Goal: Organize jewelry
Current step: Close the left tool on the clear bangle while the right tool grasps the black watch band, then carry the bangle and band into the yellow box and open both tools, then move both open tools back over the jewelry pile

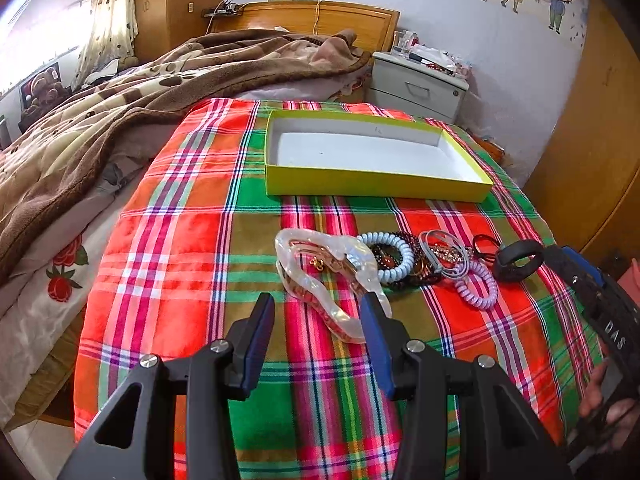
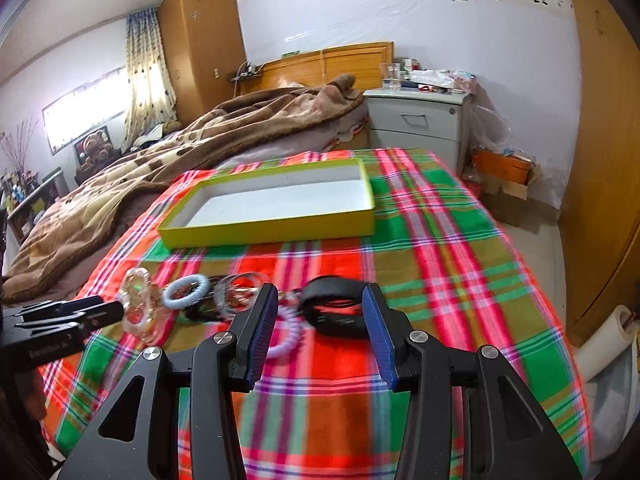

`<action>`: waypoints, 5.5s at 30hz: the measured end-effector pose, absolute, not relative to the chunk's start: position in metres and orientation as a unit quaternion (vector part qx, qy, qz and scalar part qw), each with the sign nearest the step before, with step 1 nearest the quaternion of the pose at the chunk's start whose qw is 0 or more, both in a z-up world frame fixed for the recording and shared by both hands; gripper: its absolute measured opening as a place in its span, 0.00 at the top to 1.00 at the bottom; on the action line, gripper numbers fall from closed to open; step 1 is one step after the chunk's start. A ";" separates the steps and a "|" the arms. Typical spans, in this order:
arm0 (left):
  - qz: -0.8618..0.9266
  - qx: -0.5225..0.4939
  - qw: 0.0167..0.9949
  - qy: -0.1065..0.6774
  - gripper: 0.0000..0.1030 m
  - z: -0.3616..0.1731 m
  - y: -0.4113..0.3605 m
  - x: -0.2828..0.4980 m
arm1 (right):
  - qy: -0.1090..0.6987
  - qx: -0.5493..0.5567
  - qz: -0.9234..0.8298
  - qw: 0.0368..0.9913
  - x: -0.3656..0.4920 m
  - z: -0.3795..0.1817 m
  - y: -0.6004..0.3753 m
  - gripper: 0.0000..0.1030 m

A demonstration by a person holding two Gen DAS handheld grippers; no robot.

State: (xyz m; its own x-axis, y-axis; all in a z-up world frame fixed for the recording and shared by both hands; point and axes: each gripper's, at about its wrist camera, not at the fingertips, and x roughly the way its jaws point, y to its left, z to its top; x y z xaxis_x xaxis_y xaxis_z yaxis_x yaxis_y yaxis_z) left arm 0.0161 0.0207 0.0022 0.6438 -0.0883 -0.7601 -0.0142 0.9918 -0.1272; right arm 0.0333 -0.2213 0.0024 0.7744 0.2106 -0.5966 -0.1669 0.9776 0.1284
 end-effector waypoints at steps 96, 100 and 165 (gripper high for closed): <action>-0.051 -0.044 0.871 0.487 0.88 -0.012 0.029 0.267 | 0.456 0.002 0.163 0.875 0.303 -0.016 -0.190 0.93; -0.043 -0.031 0.867 0.495 0.88 -0.018 0.025 0.272 | 0.469 -0.020 0.151 0.870 0.312 -0.020 -0.186 0.93; -0.113 -0.093 0.862 0.486 0.60 -0.021 0.032 0.077 | 0.454 -0.013 0.267 0.850 0.138 -0.037 -0.161 0.63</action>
State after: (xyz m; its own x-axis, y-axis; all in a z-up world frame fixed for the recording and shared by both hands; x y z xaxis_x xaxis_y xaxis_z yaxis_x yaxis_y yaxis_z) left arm 0.0768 0.0320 -0.0211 0.5019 -0.2855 -0.8164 0.1054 0.9571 -0.2699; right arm 0.1377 -0.1614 -0.0372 0.4443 0.4428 -0.7788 -0.4662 0.8566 0.2211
